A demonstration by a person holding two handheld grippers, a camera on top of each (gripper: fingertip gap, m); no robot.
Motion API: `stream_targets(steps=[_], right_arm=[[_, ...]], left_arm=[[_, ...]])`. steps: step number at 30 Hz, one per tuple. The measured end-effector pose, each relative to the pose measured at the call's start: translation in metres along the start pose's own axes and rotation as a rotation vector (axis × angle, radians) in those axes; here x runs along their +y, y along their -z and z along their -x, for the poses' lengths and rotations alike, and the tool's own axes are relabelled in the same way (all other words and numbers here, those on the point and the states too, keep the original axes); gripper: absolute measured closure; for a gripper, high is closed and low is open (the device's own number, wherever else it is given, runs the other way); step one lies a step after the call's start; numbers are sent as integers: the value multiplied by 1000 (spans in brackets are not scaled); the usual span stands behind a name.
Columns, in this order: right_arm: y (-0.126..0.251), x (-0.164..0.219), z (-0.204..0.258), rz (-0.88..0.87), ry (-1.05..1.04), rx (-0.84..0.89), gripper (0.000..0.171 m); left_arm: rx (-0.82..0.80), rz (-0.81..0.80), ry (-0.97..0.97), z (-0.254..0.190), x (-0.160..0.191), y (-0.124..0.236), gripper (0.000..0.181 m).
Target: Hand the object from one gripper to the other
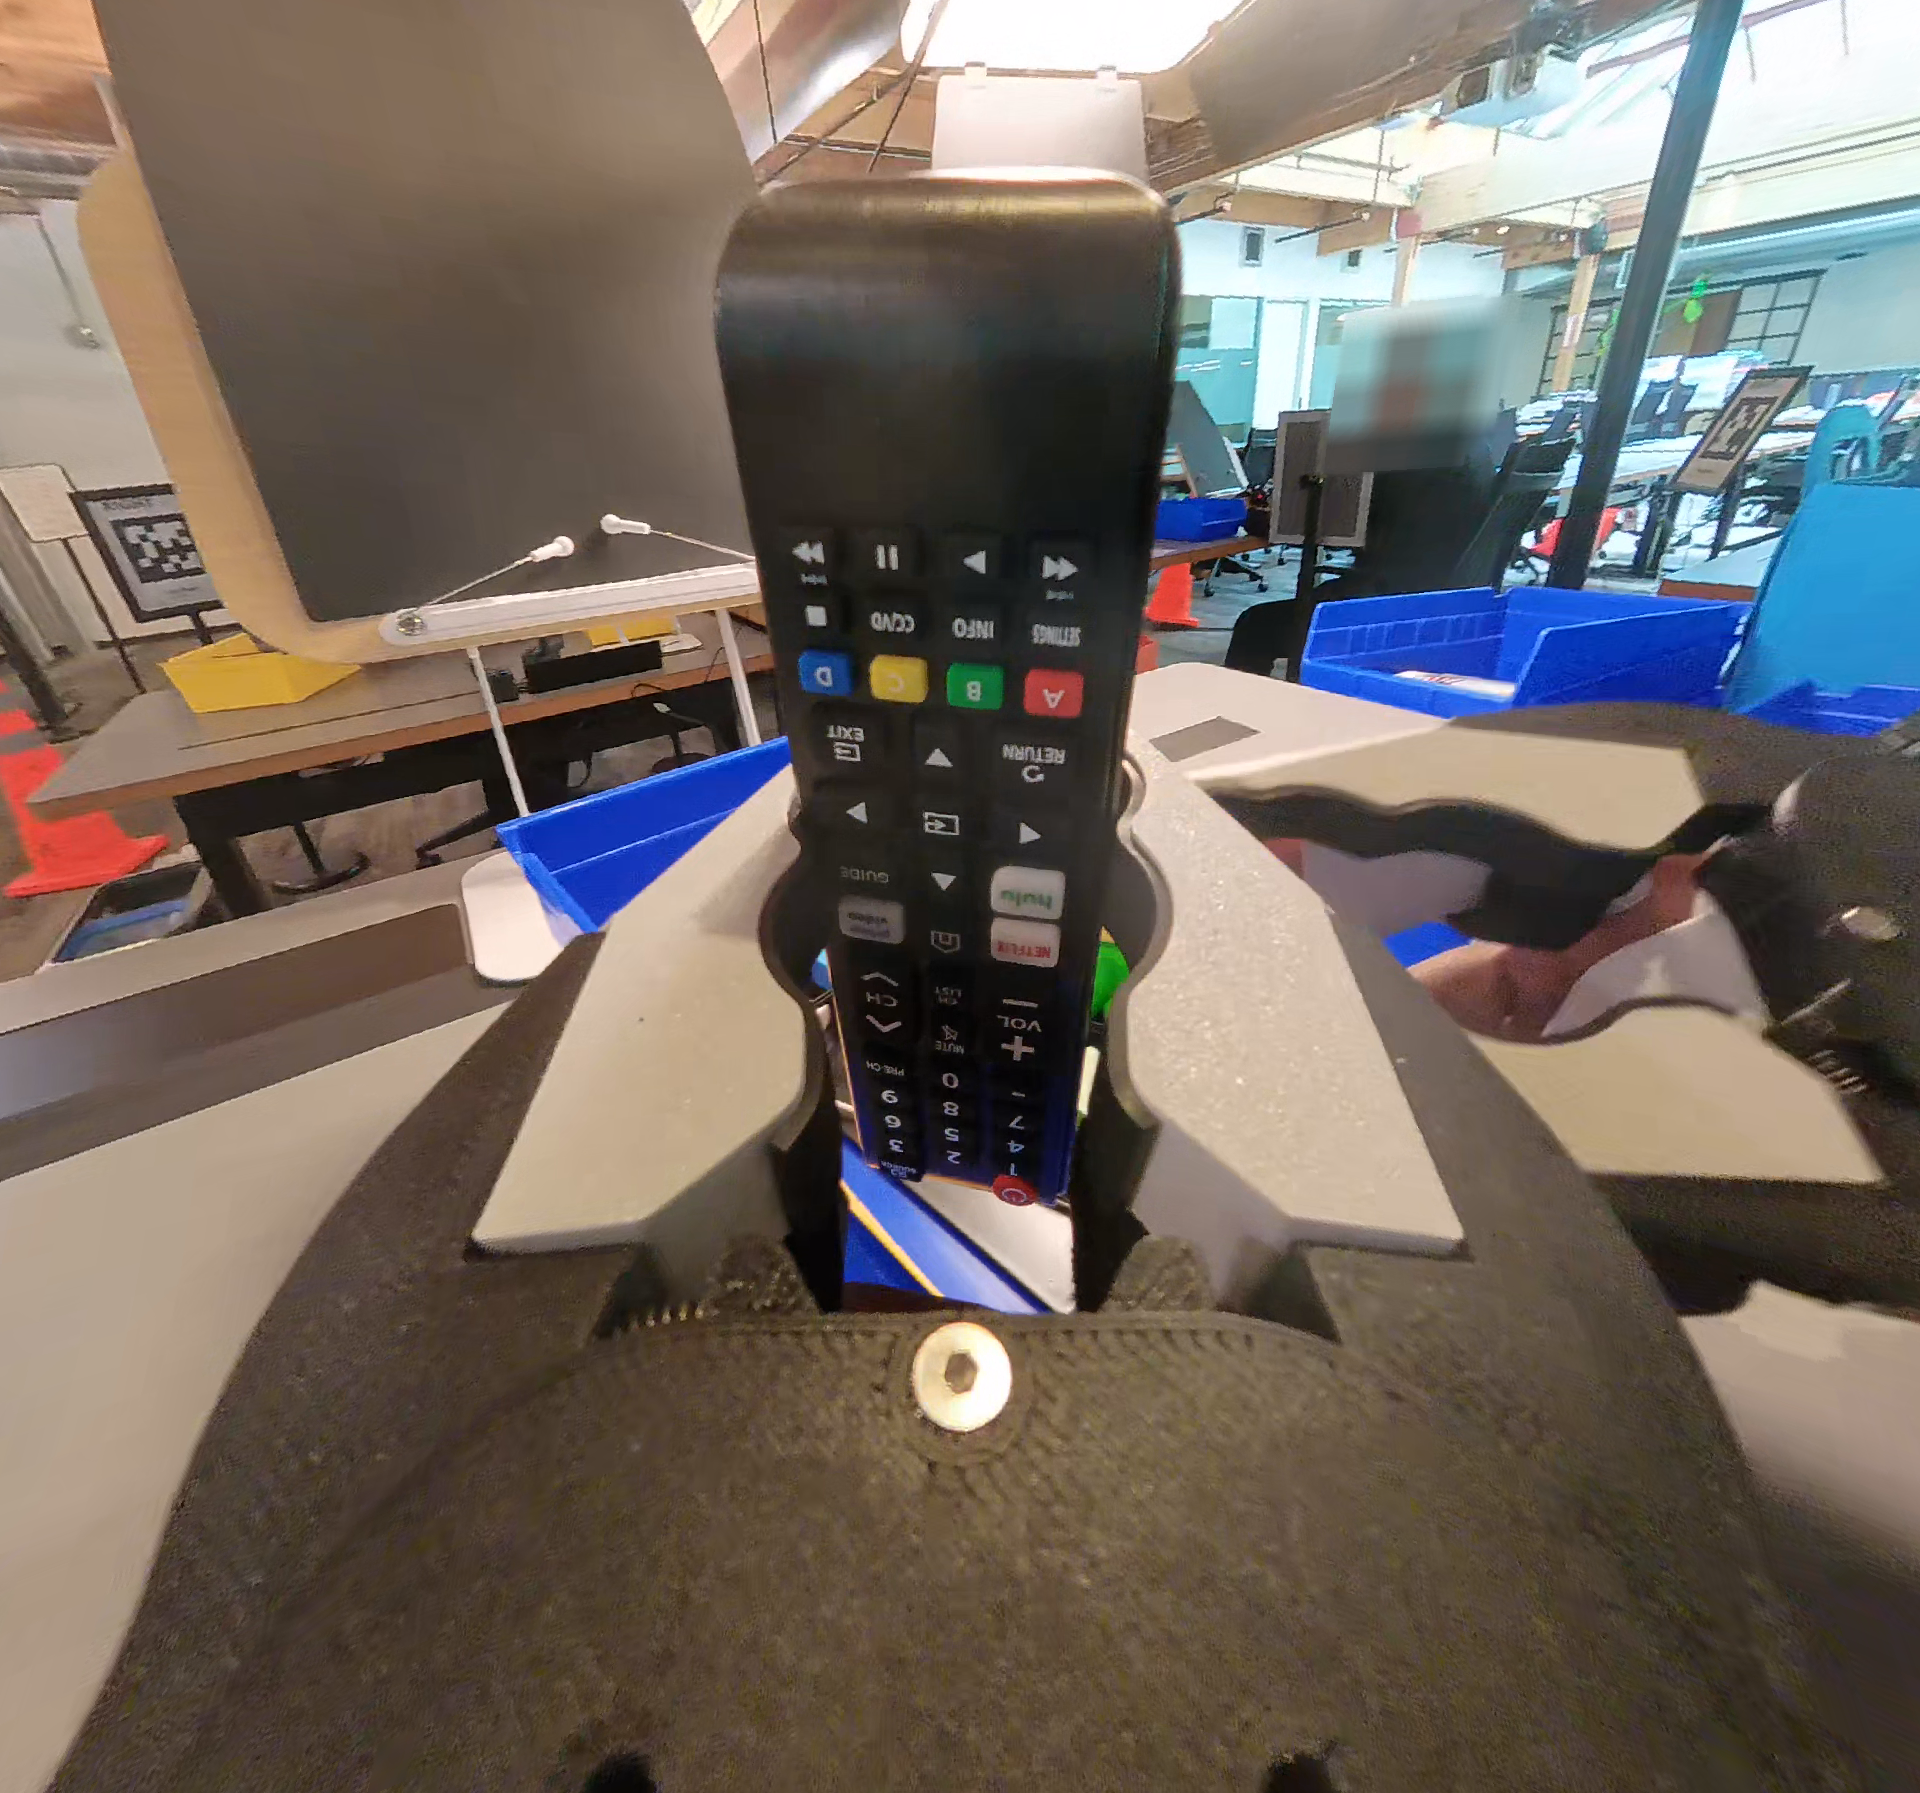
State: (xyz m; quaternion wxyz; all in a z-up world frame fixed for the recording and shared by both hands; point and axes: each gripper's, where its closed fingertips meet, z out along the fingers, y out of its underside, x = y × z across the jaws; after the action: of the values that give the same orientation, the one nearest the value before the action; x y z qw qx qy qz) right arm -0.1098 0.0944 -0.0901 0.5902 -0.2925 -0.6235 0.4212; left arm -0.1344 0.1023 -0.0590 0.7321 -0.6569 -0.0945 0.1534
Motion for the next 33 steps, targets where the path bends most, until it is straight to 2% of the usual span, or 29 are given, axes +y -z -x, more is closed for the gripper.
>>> stream_targets(steps=[5,20,29,32,33], right_arm=[[-1,5,-1,43,58,23,115],[2,0,5,44,281,24,117],[1,4,18,56,340,-20,116],[-2,11,9,96,395,50,126],[-2,11,6,96,400,69,136]], left_arm=[[2,4,12,-1,1,0,131],[83,-37,205,1,-4,1,131],[185,-146,348,-4,-22,8,131],[328,-146,467,-20,-25,8,130],[367,-140,512,-24,-24,8,129]])
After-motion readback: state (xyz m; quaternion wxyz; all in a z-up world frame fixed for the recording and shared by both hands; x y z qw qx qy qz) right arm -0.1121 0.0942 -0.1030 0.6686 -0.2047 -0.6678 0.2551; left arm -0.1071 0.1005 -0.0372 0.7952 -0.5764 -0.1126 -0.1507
